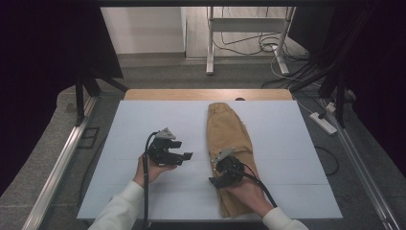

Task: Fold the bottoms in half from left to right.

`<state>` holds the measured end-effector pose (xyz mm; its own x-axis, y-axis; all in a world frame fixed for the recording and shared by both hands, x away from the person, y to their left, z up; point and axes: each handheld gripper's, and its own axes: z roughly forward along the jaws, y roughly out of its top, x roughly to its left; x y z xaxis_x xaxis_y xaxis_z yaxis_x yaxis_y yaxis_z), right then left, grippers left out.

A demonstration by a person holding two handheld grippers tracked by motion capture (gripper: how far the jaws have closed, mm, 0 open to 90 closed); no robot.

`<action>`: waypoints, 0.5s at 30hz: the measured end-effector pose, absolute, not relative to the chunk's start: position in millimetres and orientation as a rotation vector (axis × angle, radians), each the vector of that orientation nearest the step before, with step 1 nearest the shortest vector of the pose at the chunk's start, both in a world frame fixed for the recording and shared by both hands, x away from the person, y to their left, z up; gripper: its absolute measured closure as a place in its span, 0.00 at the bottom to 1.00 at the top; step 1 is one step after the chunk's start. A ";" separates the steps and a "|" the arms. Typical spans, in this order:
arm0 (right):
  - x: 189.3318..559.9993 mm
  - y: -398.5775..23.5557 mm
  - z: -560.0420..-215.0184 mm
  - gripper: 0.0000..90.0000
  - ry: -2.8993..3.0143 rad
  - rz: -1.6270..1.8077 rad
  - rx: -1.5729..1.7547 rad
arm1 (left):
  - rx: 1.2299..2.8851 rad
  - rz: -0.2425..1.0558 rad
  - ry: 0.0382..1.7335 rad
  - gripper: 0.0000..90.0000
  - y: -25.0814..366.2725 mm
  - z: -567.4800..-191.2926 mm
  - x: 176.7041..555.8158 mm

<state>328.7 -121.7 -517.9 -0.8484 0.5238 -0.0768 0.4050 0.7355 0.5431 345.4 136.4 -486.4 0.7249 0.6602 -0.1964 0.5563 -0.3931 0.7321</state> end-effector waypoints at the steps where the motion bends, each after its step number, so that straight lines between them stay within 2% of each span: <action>1: 329.4 -122.3 -517.8 0.35 2.710 0.774 0.747 | 2.093 0.158 0.919 0.33 136.5 -486.5 345.5; 11: 334.5 -126.4 -514.2 0.55 2.702 0.745 0.795 | 2.096 0.163 0.919 0.33 136.8 -486.2 344.9; 15: 335.9 -127.8 -512.4 0.70 2.699 0.726 0.801 | 2.094 0.161 0.920 0.33 136.5 -486.3 344.6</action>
